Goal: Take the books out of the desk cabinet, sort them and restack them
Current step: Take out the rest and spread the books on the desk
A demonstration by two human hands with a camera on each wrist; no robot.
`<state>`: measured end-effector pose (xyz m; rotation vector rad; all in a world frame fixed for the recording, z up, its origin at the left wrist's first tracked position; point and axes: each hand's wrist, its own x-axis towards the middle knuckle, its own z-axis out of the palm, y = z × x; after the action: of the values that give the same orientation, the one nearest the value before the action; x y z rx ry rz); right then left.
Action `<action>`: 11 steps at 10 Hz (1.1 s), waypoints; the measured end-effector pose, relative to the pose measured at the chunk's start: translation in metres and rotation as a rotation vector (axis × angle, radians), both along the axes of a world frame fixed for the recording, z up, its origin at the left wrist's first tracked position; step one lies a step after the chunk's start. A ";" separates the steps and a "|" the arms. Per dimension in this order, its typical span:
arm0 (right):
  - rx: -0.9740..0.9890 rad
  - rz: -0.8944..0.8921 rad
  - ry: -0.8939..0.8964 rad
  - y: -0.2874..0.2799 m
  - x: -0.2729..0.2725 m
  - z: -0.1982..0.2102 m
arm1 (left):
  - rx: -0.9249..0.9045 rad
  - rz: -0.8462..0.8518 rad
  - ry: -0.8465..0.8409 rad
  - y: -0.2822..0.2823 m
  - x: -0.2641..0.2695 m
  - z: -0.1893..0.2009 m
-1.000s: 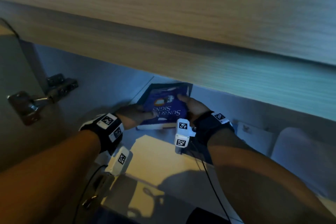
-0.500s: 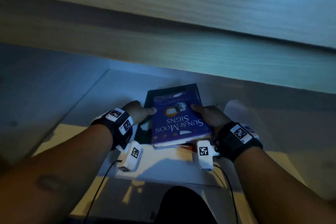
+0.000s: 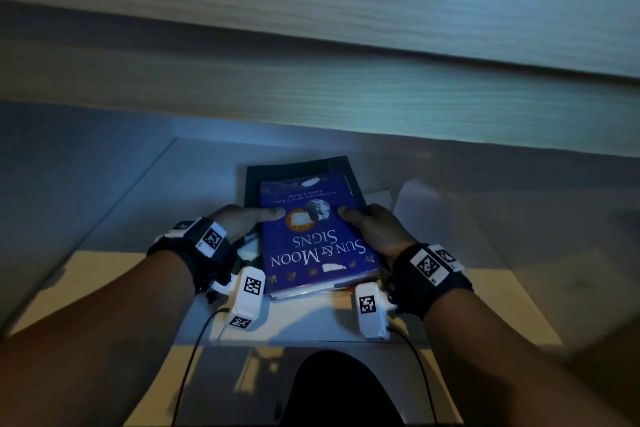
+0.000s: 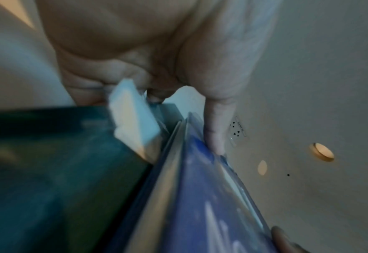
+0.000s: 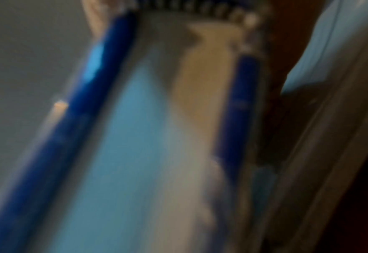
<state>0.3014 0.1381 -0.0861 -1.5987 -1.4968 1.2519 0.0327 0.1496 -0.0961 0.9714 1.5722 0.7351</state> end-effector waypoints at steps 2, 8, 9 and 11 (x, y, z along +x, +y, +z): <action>0.047 -0.052 0.090 -0.006 0.001 -0.006 | 0.121 -0.063 -0.145 -0.028 0.019 0.024; 0.101 0.064 -0.776 0.042 0.000 -0.007 | 0.280 0.219 -0.420 -0.066 -0.079 0.015; 0.091 0.128 -0.729 0.048 0.001 0.002 | 0.347 0.202 -0.481 -0.069 -0.071 0.031; 0.162 0.110 -0.473 0.047 0.017 0.002 | 0.320 0.196 -0.572 -0.063 -0.046 0.059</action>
<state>0.3187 0.1853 -0.0841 -1.8015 -1.9413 0.8099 -0.0137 0.0869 -0.0374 0.7418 1.0694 1.3032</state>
